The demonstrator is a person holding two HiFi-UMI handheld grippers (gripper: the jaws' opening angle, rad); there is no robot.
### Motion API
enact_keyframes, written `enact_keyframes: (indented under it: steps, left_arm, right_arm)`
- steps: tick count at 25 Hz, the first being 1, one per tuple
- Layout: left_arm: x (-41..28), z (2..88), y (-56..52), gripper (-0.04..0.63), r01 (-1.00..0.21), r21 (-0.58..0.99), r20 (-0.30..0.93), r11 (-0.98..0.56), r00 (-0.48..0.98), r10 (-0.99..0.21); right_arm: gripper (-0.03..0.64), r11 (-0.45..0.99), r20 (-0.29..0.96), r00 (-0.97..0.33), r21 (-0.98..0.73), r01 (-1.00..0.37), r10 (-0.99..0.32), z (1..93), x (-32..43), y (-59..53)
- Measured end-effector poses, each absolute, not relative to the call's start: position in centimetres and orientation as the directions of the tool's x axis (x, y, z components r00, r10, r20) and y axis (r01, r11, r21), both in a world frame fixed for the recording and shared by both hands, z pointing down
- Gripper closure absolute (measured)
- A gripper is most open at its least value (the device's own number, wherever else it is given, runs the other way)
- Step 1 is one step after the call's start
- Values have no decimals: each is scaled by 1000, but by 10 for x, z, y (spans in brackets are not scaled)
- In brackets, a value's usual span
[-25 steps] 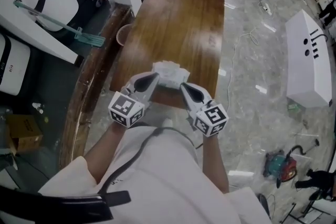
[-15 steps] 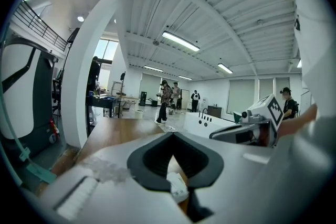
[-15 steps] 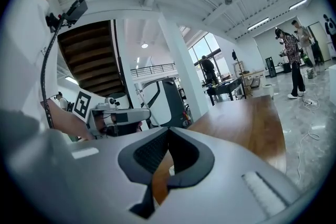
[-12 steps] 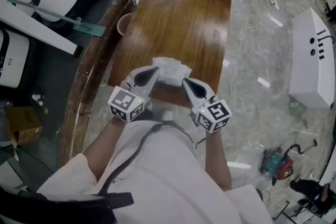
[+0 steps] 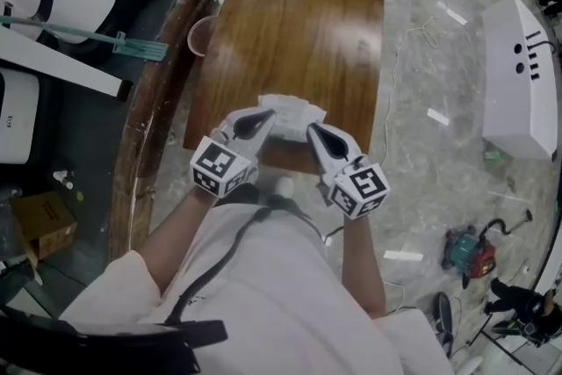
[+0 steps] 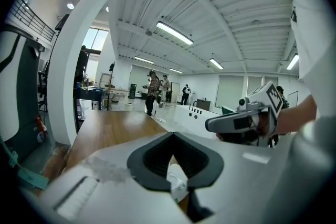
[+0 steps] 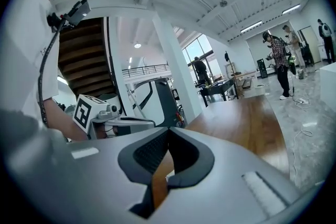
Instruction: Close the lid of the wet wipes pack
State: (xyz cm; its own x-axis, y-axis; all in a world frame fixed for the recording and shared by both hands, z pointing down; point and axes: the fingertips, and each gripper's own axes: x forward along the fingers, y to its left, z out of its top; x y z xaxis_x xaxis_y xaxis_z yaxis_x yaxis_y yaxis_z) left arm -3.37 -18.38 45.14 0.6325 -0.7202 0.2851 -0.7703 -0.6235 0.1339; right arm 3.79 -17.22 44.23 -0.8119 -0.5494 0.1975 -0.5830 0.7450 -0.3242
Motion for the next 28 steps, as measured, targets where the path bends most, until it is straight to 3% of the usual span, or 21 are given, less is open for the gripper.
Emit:
enact_keyframes:
  steps: [12,28]
  left_arm:
    - [-44,519,-221,589,-690,115,406,-715,690,-600]
    - [-34,587,-250,455,-646,94,496,-757,690,-527]
  right_arm:
    - [607,624,262,-710,-345,-701,-653,469,46,-176]
    - [607,532,354,-639,-359,-767,-682,514,55,-174]
